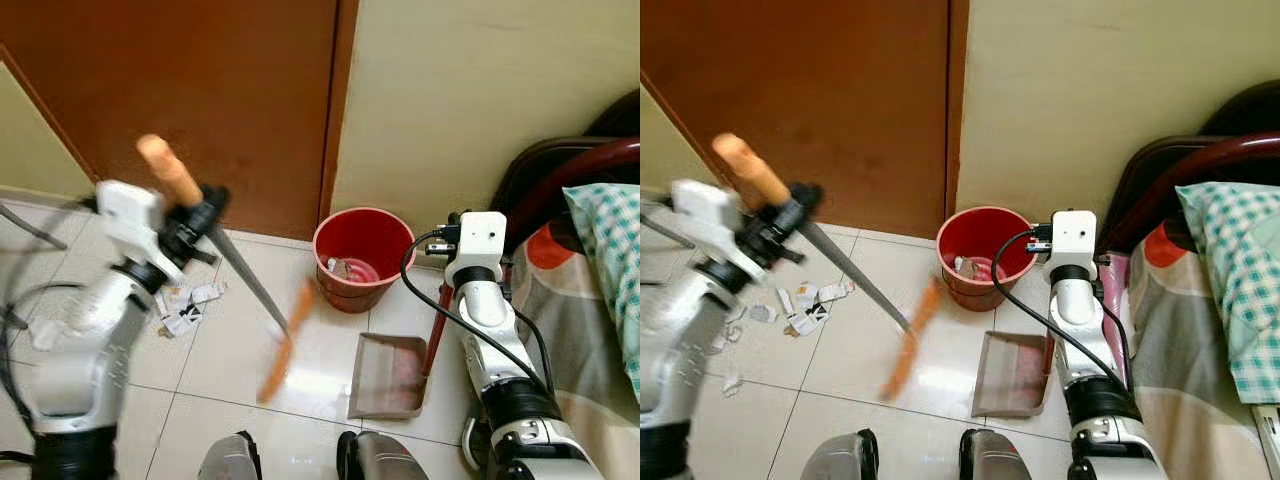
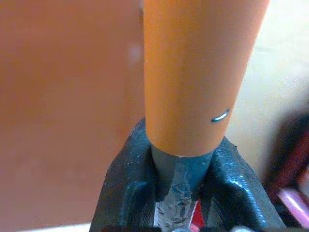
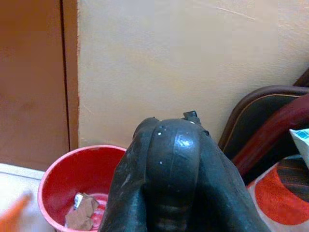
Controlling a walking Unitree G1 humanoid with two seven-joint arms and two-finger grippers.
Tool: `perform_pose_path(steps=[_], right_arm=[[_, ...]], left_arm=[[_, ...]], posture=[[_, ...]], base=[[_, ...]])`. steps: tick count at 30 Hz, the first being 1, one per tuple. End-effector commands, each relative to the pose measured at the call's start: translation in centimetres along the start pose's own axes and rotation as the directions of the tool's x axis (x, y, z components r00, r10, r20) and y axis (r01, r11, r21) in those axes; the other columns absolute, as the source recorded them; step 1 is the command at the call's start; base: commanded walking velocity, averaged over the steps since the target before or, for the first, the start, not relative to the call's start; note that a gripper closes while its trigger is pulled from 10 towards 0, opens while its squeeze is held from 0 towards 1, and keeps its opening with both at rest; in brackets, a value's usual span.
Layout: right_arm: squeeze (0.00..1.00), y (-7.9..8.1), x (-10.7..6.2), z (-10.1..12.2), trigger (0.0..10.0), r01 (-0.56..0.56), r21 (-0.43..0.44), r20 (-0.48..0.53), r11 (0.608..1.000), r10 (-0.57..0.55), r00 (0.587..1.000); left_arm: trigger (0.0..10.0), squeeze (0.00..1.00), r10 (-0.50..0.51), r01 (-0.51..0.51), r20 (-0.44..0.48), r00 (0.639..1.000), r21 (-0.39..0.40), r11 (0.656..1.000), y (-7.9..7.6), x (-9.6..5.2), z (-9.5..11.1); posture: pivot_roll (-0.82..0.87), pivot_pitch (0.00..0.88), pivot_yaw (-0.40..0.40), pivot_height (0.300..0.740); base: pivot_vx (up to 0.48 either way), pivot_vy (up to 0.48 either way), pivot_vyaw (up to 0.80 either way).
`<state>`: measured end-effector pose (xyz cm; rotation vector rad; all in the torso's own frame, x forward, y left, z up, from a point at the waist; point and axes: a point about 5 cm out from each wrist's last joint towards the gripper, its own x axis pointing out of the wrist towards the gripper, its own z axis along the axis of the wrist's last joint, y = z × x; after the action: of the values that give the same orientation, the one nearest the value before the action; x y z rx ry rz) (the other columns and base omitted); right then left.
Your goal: Sweep floor
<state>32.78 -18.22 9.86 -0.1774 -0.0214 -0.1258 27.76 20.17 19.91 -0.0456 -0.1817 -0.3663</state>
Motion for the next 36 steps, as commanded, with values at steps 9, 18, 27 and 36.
perform_pose_path(steps=[9,18,27,36], right_arm=[[0.0,-0.2,0.2,0.1,10.0,0.005,-0.003,0.006,1.0,-0.005,1.0],[0.0,-0.3,-0.1,0.0,10.0,0.005,0.005,0.006,1.0,-0.006,1.0],[0.0,-0.4,-0.7,-0.1,10.0,0.003,0.012,0.009,1.0,-0.003,1.0],[0.0,-0.1,-1.0,0.0,10.0,0.001,0.026,0.015,1.0,-0.002,1.0]], left_arm=[[10.0,0.0,0.044,-0.046,0.054,0.998,0.039,0.998,1.2,-0.2,1.3],[10.0,0.0,0.237,-0.248,0.074,0.969,0.332,0.91,4.7,0.0,0.4],[10.0,0.0,0.274,-0.292,0.102,0.956,0.382,0.877,5.6,3.9,-0.6],[10.0,0.0,0.051,-0.027,-0.042,0.998,0.438,0.899,1.5,8.2,-4.5]], posture=[[0.08,0.155,-0.038,0.74],[0.07,0.161,-0.041,0.74],[0.05,0.153,-0.051,0.74],[0.02,0.143,-0.051,0.74]], base=[[0.0,0.0,0.0],[0.0,0.0,0.0],[0.0,0.0,0.0],[0.0,0.0,0.0]])
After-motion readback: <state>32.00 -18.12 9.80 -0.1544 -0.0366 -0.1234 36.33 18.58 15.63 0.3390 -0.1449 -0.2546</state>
